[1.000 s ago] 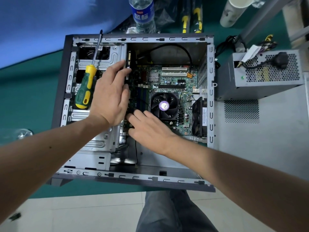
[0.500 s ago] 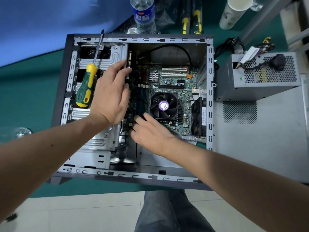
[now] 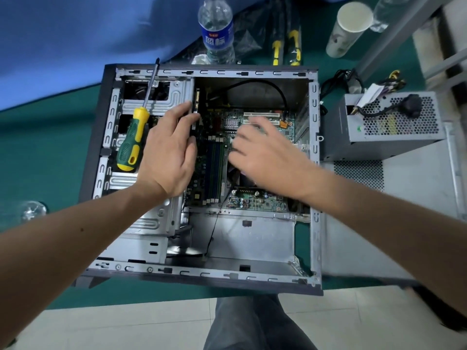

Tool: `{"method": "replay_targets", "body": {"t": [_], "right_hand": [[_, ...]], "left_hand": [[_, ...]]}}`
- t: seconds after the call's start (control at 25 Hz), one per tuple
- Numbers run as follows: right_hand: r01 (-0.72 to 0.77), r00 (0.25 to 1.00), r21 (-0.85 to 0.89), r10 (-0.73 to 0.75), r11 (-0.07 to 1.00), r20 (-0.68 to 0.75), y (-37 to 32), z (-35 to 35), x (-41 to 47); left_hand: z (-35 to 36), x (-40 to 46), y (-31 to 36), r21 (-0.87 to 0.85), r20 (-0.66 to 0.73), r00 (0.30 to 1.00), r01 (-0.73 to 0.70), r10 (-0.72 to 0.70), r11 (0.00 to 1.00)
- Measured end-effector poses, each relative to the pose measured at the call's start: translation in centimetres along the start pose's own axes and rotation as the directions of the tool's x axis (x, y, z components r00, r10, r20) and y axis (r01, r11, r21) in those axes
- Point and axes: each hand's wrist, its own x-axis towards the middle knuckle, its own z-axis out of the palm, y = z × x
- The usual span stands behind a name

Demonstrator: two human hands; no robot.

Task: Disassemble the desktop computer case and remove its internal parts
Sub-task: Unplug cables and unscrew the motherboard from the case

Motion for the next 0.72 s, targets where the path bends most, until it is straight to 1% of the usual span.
{"method": "replay_targets", "body": {"t": [0.04, 0.08, 0.16, 0.2, 0.28, 0.36, 0.44, 0.72], "right_hand": [[-0.036, 0.998, -0.024, 0.037, 0.999, 0.049, 1.8, -0.4, -0.2], [-0.040, 0.994, -0.046, 0.044, 0.998, 0.098, 3.3, -0.7, -0.5], [-0.034, 0.988, -0.025, 0.037, 0.999, 0.152, 5.0, -0.9, -1.3], [-0.070, 0.984, 0.015, 0.067, 0.997, 0.168, 5.1, -0.7, -1.8], [-0.198, 0.968, 0.134, 0.173, 0.971, 0.179, 4.9, -0.3, -2.4], [-0.266, 0.958, 0.229, 0.231, 0.936, 0.170, 4.6, -0.1, -2.3], [-0.278, 0.952, 0.245, 0.233, 0.929, 0.198, 4.7, -0.3, -2.1], [-0.249, 0.947, 0.178, 0.202, 0.952, 0.248, 4.5, -0.5, -1.9]], "left_hand": [[0.0, 0.0, 0.0, -0.003, 0.001, 1.000, 0.002, -0.002, 1.000], [0.0, 0.0, 0.0, -0.006, 0.001, 1.000, 0.005, -0.005, 1.000], [0.1, -0.1, 0.0, -0.008, -0.001, 1.000, 0.012, -0.012, 1.000], [0.1, -0.1, 0.0, -0.006, 0.000, 1.000, 0.013, -0.013, 1.000], [0.2, 0.0, 0.0, 0.001, 0.002, 1.000, 0.016, -0.016, 1.000], [0.1, 0.0, 0.0, 0.006, 0.009, 1.000, 0.017, -0.017, 1.000], [0.1, 0.0, 0.2, 0.009, 0.017, 1.000, 0.021, -0.021, 1.000], [-0.4, -0.1, 0.5, 0.012, 0.033, 0.999, 0.031, -0.032, 0.999]]}}
